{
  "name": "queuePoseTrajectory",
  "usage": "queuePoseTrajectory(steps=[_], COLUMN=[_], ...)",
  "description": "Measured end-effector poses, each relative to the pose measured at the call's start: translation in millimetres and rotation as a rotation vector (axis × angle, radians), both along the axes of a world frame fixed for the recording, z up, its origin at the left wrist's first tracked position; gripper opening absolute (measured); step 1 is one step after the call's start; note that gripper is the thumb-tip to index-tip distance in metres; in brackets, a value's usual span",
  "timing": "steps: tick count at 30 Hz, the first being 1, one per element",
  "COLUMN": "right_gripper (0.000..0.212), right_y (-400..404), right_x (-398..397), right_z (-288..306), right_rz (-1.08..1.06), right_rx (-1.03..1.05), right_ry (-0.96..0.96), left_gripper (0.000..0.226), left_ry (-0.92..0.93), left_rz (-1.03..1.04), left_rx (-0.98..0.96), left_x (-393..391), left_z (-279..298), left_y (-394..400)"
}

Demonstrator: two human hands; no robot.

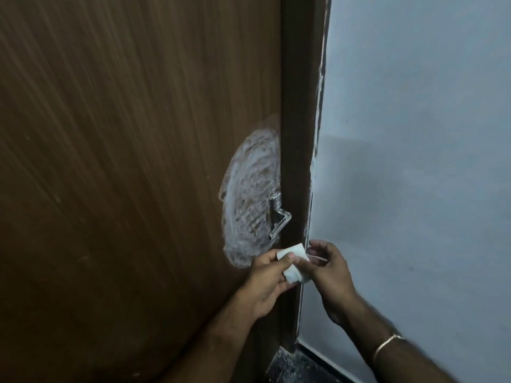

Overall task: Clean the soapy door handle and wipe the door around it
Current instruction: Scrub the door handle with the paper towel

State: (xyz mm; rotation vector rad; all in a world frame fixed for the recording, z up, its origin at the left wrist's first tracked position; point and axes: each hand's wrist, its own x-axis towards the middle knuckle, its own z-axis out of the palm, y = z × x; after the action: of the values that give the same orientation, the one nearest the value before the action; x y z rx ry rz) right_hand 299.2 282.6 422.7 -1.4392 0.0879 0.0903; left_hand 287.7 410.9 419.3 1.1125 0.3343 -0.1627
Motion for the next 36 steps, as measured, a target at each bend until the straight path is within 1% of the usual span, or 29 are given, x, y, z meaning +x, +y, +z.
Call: queuePoseTrajectory(steps=[1, 3, 4, 7, 10, 13, 16, 19, 21, 22, 24, 26, 28, 29, 30, 32, 34, 36], right_gripper=[0.04, 0.026, 0.021, 0.023, 0.023, 0.021, 0.016, 0.009, 0.008, 0.01, 0.014, 0.018, 0.015, 0.013, 0.013, 0.015, 0.024, 0.034], right_y=[2, 4, 5, 7, 8, 8, 6, 6, 4, 3, 5, 9, 16, 20, 22, 23, 18, 10], right_x=[8, 21, 28, 49, 70, 90, 109, 121, 128, 132, 138, 144, 151, 155, 158, 164, 164, 160], right_z=[-2, -6, -9, -20, -24, -25, -24, -23, -23, -24, -23, -17, -13, -13, -13, -18, -28, -37], right_rz=[0.055, 0.201, 0.275, 0.413, 0.429, 0.407, 0.341, 0.282, 0.255, 0.236, 0.183, 0.156, 0.212, 0.278, 0.356, 0.53, 0.654, 0.683], right_rx=[0.106, 0.31, 0.346, 0.286, 0.226, 0.206, 0.149, 0.06, -0.04, -0.132, -0.354, -0.465, -0.574, -0.675, -0.779, -0.897, -0.915, -0.867], right_ry=[0.058, 0.177, 0.205, 0.244, 0.281, 0.327, 0.361, 0.316, 0.229, 0.129, -0.172, -0.511, -0.794, -0.898, -0.964, -0.995, -1.005, -1.048], left_gripper=[0.011, 0.013, 0.014, 0.013, 0.008, 0.006, 0.007, 0.005, 0.009, 0.01, 0.009, 0.009, 0.011, 0.012, 0.013, 0.015, 0.016, 0.017], left_ry=[0.003, 0.006, 0.01, 0.014, 0.013, 0.018, 0.051, 0.091, 0.112, 0.122, 0.131, 0.133, 0.14, 0.144, 0.15, 0.163, 0.156, 0.141], left_rz=[0.021, 0.059, 0.082, 0.184, 0.286, 0.364, 0.456, 0.529, 0.577, 0.597, 0.625, 0.636, 0.622, 0.616, 0.611, 0.608, 0.613, 0.613], left_rx=[-0.015, -0.008, 0.015, 0.106, 0.218, 0.335, 0.412, 0.532, 0.645, 0.694, 0.756, 0.808, 0.874, 0.907, 0.94, 1.001, 1.016, 0.997], left_x=[6, 17, 23, 38, 51, 63, 75, 80, 82, 83, 87, 91, 94, 96, 98, 100, 100, 100], left_z=[-2, -6, -9, -13, -17, -20, -24, -32, -35, -35, -36, -35, -34, -34, -35, -36, -38, -40], left_y=[2, 4, 5, 2, 0, -2, -5, -3, -6, -6, -7, -7, -6, -6, -6, -6, -5, -2])
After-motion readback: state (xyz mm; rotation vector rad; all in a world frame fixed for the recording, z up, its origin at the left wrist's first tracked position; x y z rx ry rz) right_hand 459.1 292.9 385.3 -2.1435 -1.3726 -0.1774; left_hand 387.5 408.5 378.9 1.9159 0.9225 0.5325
